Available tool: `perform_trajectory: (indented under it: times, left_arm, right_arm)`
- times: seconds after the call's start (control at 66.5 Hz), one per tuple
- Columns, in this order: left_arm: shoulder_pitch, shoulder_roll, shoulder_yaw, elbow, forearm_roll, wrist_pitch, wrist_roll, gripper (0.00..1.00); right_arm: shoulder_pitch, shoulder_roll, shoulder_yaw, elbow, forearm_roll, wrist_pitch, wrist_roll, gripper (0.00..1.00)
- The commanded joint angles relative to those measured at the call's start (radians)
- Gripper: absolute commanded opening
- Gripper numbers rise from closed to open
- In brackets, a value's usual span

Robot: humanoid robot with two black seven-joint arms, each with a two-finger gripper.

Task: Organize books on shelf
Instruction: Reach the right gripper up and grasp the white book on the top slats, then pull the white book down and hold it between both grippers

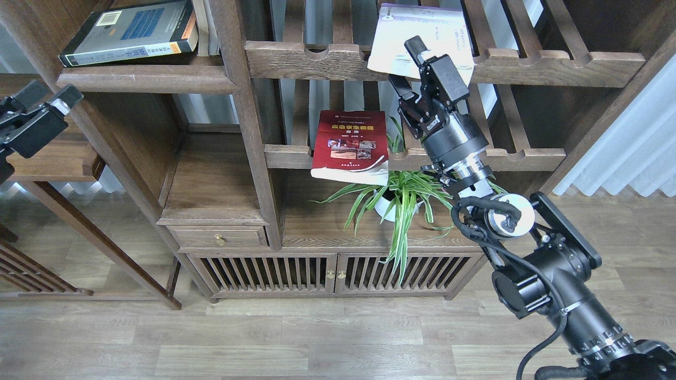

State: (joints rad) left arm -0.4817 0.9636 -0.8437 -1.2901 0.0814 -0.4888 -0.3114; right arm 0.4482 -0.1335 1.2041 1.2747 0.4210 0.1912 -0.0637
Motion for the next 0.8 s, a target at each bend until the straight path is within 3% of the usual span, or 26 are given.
perform_trajectory:
  times: [0.0, 0.135, 0.256, 0.406, 0.541, 0.662, 0.782]
  left_arm:
    - [0.000, 0.000, 0.000, 0.000, 0.000, 0.000, -0.002, 1.00]
    - [0.000, 0.000, 0.000, 0.000, 0.000, 0.000, -0.002, 1.00]
    - [0.000, 0.000, 0.002, 0.000, 0.000, 0.000, -0.002, 1.00]
    - [0.000, 0.001, 0.000, 0.000, 0.000, 0.000, -0.011, 1.00]
    - [0.002, -0.005, 0.002, 0.000, -0.008, 0.000, -0.018, 1.00]
    - [0.008, -0.032, -0.005, 0.000, -0.028, 0.000, -0.020, 1.00]
    - [0.037, -0.123, -0.023, 0.000, -0.041, 0.000, -0.020, 1.00]
  right_arm:
    - [0.000, 0.014, 0.048, 0.000, 0.007, -0.016, 0.035, 0.55]
    - [-0.002, 0.020, 0.069, 0.002, 0.007, -0.015, 0.045, 0.40]
    - [-0.016, 0.012, 0.072, 0.006, 0.009, 0.005, 0.045, 0.05]
    - [-0.086, -0.025, 0.048, 0.009, 0.009, 0.122, -0.011, 0.03]
    - [-0.195, -0.041, 0.064, 0.035, 0.013, 0.298, -0.076, 0.02]
    - [-0.322, -0.126, 0.069, 0.055, 0.073, 0.298, -0.108, 0.01]
    - [-0.414, -0.202, 0.068, 0.069, 0.154, 0.298, -0.108, 0.01]
